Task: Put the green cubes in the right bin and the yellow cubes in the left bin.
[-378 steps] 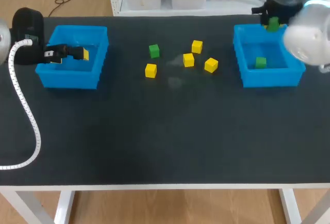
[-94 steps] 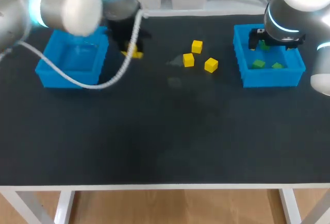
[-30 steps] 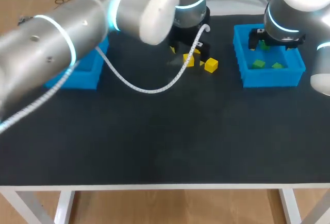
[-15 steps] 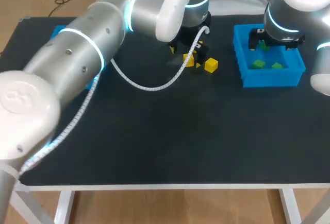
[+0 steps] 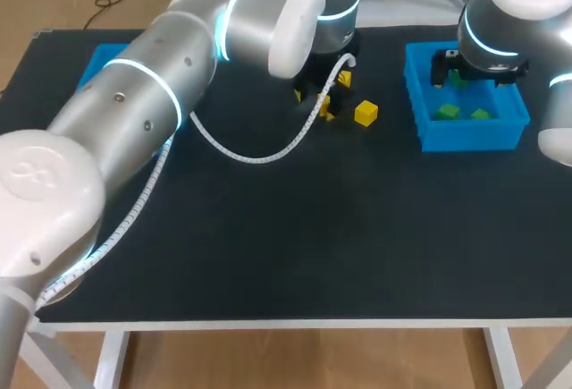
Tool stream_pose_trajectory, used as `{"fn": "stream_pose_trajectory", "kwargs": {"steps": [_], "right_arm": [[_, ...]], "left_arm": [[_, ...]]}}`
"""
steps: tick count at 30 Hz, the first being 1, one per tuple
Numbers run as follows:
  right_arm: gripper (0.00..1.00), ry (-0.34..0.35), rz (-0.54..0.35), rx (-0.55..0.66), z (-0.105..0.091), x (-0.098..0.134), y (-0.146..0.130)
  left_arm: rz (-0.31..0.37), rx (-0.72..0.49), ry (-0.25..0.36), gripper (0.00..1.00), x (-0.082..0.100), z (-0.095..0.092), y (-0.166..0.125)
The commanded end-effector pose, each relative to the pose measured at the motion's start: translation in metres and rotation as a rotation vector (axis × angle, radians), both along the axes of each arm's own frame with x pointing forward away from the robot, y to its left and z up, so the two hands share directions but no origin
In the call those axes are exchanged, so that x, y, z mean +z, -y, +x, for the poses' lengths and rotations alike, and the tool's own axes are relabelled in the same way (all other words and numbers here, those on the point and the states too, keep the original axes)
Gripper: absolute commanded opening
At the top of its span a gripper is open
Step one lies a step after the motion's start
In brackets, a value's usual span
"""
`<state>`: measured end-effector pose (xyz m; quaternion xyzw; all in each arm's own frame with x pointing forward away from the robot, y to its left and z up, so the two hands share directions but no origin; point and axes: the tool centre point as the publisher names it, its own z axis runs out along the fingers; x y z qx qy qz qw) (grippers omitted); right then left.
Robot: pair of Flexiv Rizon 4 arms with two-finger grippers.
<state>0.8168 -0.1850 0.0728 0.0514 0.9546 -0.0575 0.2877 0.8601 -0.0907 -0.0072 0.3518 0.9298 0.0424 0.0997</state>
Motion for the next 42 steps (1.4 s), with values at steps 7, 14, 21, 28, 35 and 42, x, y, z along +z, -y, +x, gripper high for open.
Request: {"fn": "stream_pose_trajectory", "kwargs": {"steps": [7,14,21,28,35,42], "right_arm": [[1.00,0.009,0.000,-0.001,-0.003,0.000,0.001],[1.00,0.009,0.000,-0.001,-0.003,0.000,0.001],[1.00,0.009,0.000,-0.001,-0.003,0.000,0.001],[1.00,0.009,0.000,-0.001,-0.003,0.000,0.001],[1.00,0.009,0.000,-0.001,-0.003,0.000,0.001],[1.00,0.009,0.000,-0.001,-0.003,0.000,0.001]], "left_arm": [[-0.004,-0.012,-0.015,0.00,-0.014,-0.010,-0.008],[0.004,-0.023,-0.015,1.00,-0.013,-0.013,-0.011],[-0.072,0.025,-0.025,1.00,0.001,-0.005,0.005],[-0.074,0.111,-0.027,1.00,0.006,0.003,0.021],[-0.030,0.137,-0.007,1.00,0.004,0.015,0.037],[0.001,0.177,0.003,0.00,0.000,0.021,0.036]]}}
